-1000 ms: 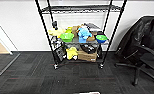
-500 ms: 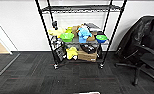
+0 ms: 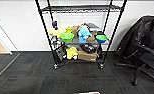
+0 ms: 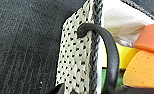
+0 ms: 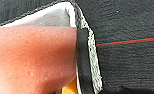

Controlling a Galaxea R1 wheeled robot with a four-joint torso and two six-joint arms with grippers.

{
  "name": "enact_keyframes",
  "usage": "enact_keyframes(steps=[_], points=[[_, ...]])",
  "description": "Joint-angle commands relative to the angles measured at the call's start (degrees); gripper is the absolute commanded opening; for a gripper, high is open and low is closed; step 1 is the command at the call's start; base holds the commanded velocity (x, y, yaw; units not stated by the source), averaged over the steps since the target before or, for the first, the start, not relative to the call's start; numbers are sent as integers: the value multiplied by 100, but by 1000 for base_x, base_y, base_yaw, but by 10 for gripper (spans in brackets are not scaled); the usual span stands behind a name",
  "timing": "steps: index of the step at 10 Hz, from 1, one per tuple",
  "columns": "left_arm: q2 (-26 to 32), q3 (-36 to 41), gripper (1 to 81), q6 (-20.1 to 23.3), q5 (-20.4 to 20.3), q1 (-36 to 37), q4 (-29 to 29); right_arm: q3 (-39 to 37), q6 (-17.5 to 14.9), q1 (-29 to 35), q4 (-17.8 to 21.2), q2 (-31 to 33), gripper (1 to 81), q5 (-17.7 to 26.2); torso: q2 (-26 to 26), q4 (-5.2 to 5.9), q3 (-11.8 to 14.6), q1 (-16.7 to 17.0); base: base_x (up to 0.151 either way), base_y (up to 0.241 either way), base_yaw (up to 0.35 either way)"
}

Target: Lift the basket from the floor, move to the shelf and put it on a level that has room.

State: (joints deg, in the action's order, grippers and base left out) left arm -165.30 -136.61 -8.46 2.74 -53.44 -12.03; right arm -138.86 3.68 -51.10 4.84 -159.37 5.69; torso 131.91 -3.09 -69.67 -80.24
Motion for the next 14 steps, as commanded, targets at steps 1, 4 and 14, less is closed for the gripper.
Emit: enact_keyframes(steps=[1, 4, 14], points=[[-29, 55, 811, -103, 200, 611, -150, 1, 177, 561, 473, 122, 811, 143, 0, 0, 0, 0, 0, 0, 0], [-29, 73, 811, -121, 209, 655, -168, 114, 186, 569, 957, 122, 811, 11, 0, 0, 0, 0, 0, 0, 0], [-152, 107, 10, -77, 270, 708, -89, 590, 177, 508, 1406, 139, 10, -341, 0, 0, 0, 0, 0, 0, 0]])
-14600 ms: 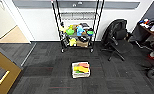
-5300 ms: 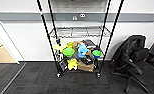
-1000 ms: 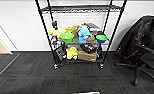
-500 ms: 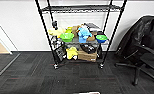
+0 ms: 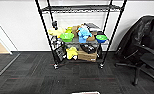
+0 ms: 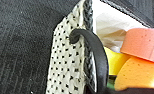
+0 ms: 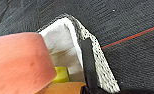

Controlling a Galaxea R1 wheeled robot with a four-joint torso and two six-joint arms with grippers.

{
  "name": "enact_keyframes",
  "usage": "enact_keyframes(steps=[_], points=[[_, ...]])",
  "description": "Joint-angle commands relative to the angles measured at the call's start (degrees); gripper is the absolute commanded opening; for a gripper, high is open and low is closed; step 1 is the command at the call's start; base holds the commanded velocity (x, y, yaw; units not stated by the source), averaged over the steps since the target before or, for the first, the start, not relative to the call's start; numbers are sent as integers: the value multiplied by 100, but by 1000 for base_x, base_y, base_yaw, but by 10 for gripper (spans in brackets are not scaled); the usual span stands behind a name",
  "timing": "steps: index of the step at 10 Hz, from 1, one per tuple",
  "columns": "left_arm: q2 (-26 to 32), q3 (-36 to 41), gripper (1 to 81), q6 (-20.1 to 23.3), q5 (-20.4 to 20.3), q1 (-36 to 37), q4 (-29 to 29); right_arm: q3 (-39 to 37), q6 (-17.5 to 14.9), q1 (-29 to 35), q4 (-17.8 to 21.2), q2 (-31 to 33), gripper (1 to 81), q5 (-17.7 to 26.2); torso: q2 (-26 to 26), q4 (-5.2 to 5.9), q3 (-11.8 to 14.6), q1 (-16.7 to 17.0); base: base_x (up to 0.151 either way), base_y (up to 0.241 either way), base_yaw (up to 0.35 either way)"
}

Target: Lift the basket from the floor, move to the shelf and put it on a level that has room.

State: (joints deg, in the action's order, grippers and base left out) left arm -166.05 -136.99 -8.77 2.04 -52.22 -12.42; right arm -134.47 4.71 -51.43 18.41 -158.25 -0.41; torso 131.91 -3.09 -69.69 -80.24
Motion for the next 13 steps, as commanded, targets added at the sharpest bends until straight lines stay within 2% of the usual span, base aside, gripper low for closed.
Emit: enact_keyframes(steps=[1, 3, 4, 6, 9, 10, 13], points=[[-52, 189, 10, -46, 333, 586, -93, 159, 66, 568, 49, 19, 10, 279, 0, 0, 2, 0, 0, 0, 0], [79, 417, 10, -82, 350, 586, -129, 186, 74, 559, 66, 36, 10, 279, 0, 0, 0, 0, 0, 0, 0], [316, 845, 10, -90, 350, 586, -129, 273, 83, 541, 110, 88, 10, 270, 0, 0, 0, 0, 0, 0, 0], [914, 1779, 10, -90, 289, 586, -129, 895, 83, 515, 294, 431, 10, 165, 0, 0, 0, 0, 0, 0, 0], [1284, 2219, 10, -99, 280, 586, -401, 1661, 92, 454, 479, 695, 10, -72, 0, 0, 0, 0, 0, 0, 0], [1328, 2307, 10, -91, 280, 586, -428, 1925, 92, 453, 549, 783, 10, -134, -575, 0, 0, 369, 0, 0, 0], [1469, 2580, 10, -82, 315, 639, -357, 2568, 118, 454, 594, 1064, 10, -345, -931, 0, 0, 592, 0, 0, 0]])
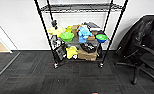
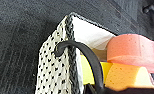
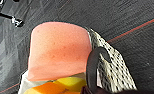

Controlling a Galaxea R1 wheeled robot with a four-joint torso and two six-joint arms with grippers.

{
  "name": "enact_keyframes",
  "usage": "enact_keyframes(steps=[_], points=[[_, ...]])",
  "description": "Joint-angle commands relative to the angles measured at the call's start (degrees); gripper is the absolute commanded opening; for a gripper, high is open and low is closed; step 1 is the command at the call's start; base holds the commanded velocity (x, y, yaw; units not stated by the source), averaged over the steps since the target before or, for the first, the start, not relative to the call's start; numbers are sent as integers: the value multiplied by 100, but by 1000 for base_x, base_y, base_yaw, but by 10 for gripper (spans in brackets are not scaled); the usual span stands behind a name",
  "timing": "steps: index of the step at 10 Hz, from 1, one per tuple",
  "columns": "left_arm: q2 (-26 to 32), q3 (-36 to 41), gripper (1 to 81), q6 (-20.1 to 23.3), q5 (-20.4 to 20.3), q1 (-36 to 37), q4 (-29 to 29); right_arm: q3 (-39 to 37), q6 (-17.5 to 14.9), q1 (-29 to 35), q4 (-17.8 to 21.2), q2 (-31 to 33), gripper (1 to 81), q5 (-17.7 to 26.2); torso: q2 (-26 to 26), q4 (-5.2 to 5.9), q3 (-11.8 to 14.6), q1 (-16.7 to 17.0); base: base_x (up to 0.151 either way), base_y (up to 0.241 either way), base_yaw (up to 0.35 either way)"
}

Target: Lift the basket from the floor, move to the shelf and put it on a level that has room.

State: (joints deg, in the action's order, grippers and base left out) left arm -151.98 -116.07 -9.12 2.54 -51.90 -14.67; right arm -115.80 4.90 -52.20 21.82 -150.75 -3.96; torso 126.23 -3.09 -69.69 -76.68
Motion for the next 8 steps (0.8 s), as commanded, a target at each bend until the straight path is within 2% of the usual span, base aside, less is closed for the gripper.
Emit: enact_keyframes(steps=[1, 2, 4, 7, 8], points=[[97, 532, 10, -46, 265, 650, -133, 709, 169, 530, 252, 323, 10, 9, -562, 0, 0, 363, 0, 0, 0], [124, 541, 10, -46, 291, 702, -151, 726, 169, 522, 235, 323, 10, 18, -759, 0, 0, 487, 0, 0, 0], [246, 690, 10, -55, 230, 719, -203, 823, 152, 574, -98, 323, 10, 97, -1155, 0, 0, 739, 0, 0, 0], [396, 893, 10, -55, 221, 720, -203, 911, 152, 556, -274, 323, 10, 124, -1747, 0, -2, 1115, 0, 0, 0], [414, 910, 10, -55, 221, 720, -203, 911, 152, 539, -310, 323, 10, 124, -1948, 0, 131, 1244, 0, 0, 0]])
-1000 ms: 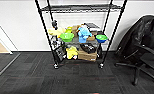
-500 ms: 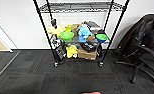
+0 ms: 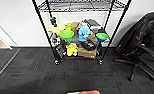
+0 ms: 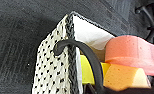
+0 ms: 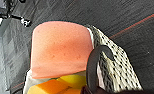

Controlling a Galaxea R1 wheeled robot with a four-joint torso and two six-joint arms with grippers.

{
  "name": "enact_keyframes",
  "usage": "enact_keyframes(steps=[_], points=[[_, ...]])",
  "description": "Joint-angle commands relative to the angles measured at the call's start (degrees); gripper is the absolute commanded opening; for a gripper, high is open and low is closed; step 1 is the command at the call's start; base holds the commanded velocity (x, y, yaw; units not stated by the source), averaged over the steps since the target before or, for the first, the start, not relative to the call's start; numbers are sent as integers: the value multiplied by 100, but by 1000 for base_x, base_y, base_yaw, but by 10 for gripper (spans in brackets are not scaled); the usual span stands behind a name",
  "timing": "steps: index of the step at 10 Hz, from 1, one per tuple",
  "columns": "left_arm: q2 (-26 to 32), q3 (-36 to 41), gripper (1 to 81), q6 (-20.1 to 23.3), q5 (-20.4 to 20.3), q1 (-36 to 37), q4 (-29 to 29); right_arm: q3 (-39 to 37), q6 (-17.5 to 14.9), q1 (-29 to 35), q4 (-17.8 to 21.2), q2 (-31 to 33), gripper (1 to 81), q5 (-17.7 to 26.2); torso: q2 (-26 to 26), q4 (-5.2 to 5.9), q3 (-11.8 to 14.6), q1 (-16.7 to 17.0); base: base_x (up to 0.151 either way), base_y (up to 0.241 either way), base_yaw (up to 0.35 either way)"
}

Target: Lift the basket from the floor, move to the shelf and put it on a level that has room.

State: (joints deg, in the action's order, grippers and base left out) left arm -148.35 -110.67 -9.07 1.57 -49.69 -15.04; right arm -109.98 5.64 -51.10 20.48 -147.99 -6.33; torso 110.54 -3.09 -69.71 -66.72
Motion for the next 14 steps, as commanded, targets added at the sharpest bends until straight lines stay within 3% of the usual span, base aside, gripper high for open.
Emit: enact_keyframes(steps=[1, 3, 9, 10, 11, 14], points=[[50, 370, 10, -60, 317, 499, -166, 330, 77, 420, -185, 57, 10, 369, -562, 0, 458, 363, 0, 0, 0], [42, 370, 10, -60, 317, 499, -166, 330, 77, 412, -202, 83, 10, 395, -868, 0, 708, 555, 0, 0, 0], [85, 423, 10, -60, 317, 517, -166, 426, 77, 420, -273, 110, 10, 413, -2009, 0, 1837, 1303, 0, 0, 0], [147, 528, 10, -60, 317, 543, -166, 523, 77, 464, -290, 110, 10, 413, -2206, 0, 1893, 1432, 0, 0, 0], [252, 694, 10, -60, 309, 570, -166, 610, 77, 517, -325, 101, 10, 422, -2389, 0, 1650, 1554, 0, 0, 0], [752, 1248, 10, -86, -34, 605, -254, 821, 77, 728, -325, 127, 10, 536, -2861, 0, 1801, 1864, 0, 0, 0]])
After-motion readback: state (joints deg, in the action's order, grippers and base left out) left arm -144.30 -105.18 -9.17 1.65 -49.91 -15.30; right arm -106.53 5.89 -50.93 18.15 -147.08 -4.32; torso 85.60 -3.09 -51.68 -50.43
